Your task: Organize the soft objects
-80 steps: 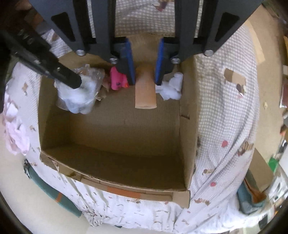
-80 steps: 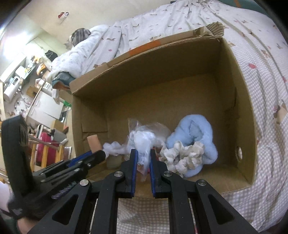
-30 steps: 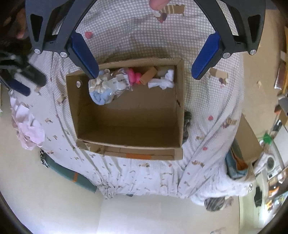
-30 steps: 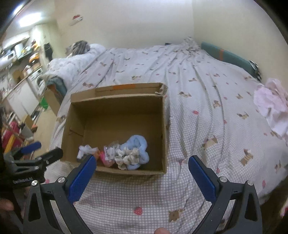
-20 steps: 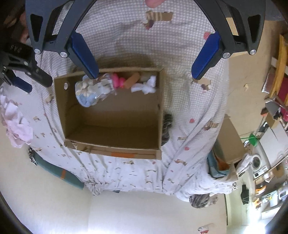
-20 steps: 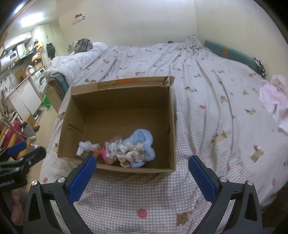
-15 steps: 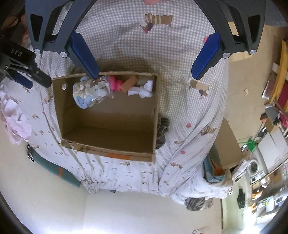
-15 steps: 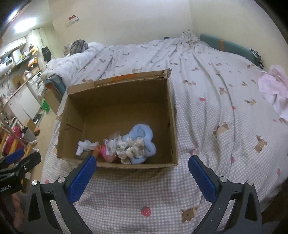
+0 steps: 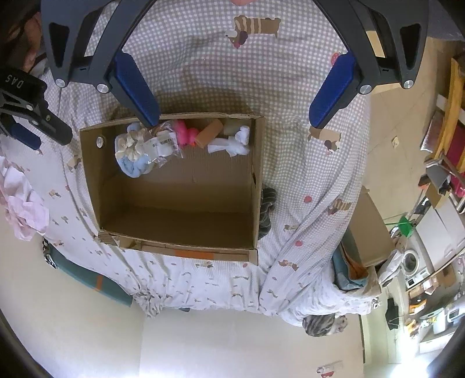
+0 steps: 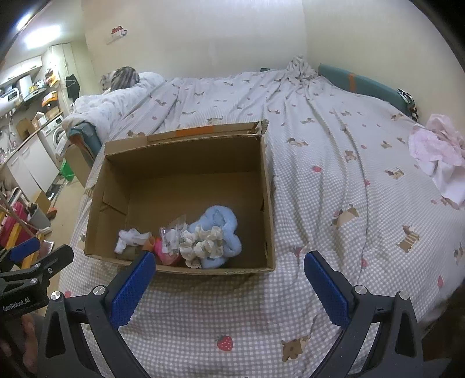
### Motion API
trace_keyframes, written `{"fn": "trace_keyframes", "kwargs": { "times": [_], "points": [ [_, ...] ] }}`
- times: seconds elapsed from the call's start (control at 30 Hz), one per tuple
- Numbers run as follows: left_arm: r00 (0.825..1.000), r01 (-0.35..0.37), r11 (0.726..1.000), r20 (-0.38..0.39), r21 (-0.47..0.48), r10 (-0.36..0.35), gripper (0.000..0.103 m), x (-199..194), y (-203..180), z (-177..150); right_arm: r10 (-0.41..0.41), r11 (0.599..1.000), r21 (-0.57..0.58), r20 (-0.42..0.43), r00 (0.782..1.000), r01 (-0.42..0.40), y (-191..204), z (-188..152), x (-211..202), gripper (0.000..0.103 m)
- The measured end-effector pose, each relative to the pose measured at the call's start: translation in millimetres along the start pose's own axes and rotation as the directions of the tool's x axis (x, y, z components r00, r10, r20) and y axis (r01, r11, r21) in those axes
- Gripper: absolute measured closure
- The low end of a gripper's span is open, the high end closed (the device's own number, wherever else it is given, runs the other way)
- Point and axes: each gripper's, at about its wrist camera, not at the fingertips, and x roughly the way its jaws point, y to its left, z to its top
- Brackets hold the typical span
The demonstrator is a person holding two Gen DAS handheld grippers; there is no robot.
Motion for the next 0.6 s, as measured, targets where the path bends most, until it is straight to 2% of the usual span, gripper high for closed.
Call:
{"fn": "trace_keyframes", "kwargs": {
  "times": [0.6],
  "points": [
    [1.0, 0.012, 1.0, -0.005, -0.009, -0.012, 0.0, -0.4, 0.7, -0.3, 0.0, 1.0, 0.005, -0.002, 1.0, 0.0, -0.6, 0.5, 0.0, 0.0]
  ]
}}
